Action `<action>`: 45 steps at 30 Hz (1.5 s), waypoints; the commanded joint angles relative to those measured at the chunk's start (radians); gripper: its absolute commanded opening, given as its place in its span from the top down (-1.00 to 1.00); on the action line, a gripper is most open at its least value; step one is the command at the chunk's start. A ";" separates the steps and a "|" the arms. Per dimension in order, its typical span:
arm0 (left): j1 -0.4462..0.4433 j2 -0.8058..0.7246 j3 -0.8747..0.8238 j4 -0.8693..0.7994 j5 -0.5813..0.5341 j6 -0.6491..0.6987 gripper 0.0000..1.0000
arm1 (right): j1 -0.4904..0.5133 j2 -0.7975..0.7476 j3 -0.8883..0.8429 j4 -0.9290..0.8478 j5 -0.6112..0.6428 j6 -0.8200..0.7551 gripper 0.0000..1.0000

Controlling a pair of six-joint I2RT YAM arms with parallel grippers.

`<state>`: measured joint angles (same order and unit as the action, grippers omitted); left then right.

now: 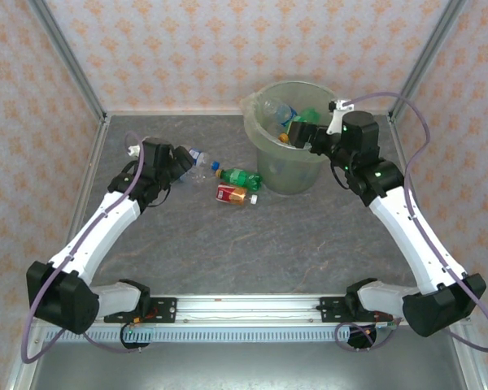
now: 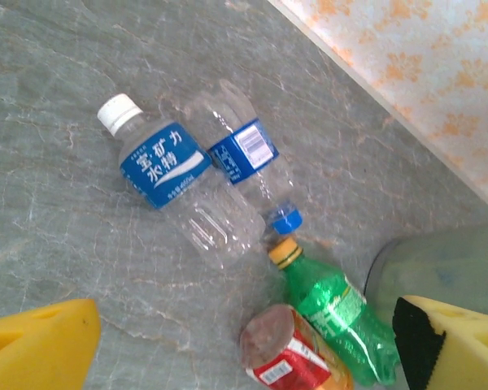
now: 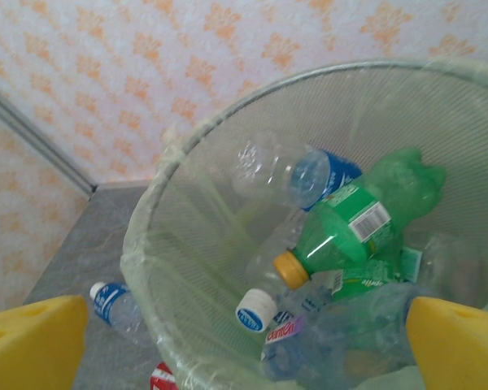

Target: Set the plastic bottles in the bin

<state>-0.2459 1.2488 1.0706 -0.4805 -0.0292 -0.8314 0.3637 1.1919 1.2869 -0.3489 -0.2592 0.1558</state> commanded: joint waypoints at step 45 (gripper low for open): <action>0.384 0.652 0.096 0.418 0.395 -0.103 -0.31 | 0.024 -0.148 -0.085 0.014 -0.105 -0.021 -0.99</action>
<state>0.1272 1.8751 1.1427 -0.0937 0.3428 -0.9203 0.3836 1.0611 1.1931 -0.3176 -0.3740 0.1520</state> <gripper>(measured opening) 0.653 0.996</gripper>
